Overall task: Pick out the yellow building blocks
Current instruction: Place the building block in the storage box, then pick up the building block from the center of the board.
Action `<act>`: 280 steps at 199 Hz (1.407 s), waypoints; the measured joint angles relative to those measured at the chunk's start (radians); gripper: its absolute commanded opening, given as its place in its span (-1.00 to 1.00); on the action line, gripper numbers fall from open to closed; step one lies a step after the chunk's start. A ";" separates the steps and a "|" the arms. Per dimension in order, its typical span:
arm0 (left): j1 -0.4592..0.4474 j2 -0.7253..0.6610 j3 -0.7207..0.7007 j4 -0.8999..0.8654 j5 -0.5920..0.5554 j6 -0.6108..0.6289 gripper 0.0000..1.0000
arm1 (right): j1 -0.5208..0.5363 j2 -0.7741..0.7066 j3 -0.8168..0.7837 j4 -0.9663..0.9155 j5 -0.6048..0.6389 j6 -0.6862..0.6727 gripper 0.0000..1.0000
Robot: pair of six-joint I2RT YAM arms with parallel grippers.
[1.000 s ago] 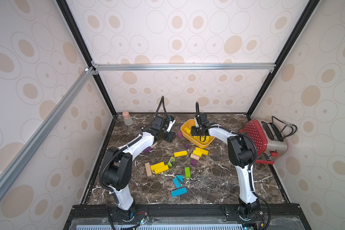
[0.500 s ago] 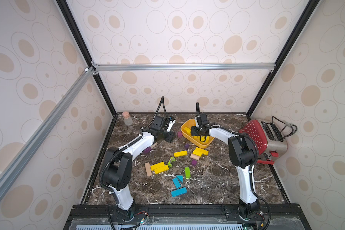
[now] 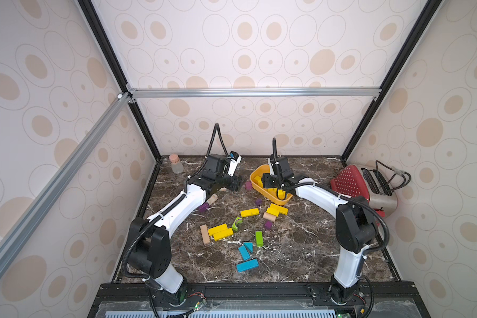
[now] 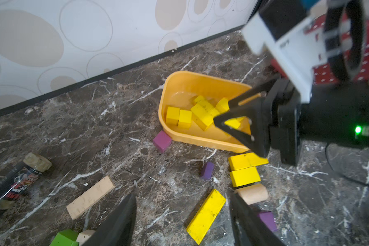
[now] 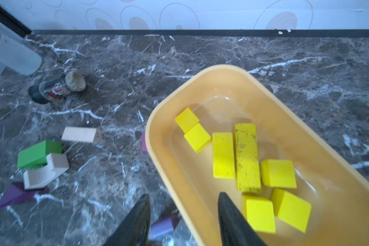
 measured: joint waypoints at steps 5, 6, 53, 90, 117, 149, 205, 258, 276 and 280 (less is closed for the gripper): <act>-0.006 -0.009 0.000 0.000 0.002 -0.004 0.36 | 0.010 -0.029 -0.032 0.006 0.000 0.002 -0.05; -0.009 -0.011 0.000 0.001 0.002 -0.005 0.36 | 0.013 -0.039 -0.042 0.007 0.002 0.000 -0.05; -0.106 -0.049 -0.003 -0.001 0.007 -0.028 0.37 | 0.055 -0.283 -0.311 -0.005 -0.012 0.023 -0.06; -0.120 -0.069 -0.023 -0.040 0.002 -0.011 0.48 | 0.062 -0.356 -0.414 -0.091 0.049 0.063 0.36; -0.117 -0.131 -0.072 -0.071 -0.017 0.049 0.57 | 0.094 -0.344 -0.416 -0.117 0.085 0.105 0.37; -0.116 -0.261 -0.173 -0.083 -0.023 0.098 0.61 | 0.127 -0.237 -0.360 -0.140 0.130 0.176 0.49; -0.116 -0.410 -0.322 -0.083 -0.050 0.142 0.71 | 0.146 -0.156 -0.340 -0.156 0.251 0.318 0.61; -0.116 -0.428 -0.346 -0.069 -0.037 0.168 0.71 | 0.155 -0.099 -0.340 -0.131 0.299 0.430 0.56; -0.116 -0.425 -0.346 -0.061 -0.033 0.172 0.71 | 0.167 -0.074 -0.333 -0.125 0.305 0.446 0.55; -0.116 -0.425 -0.346 -0.061 -0.033 0.172 0.72 | 0.171 -0.066 -0.327 -0.125 0.306 0.448 0.55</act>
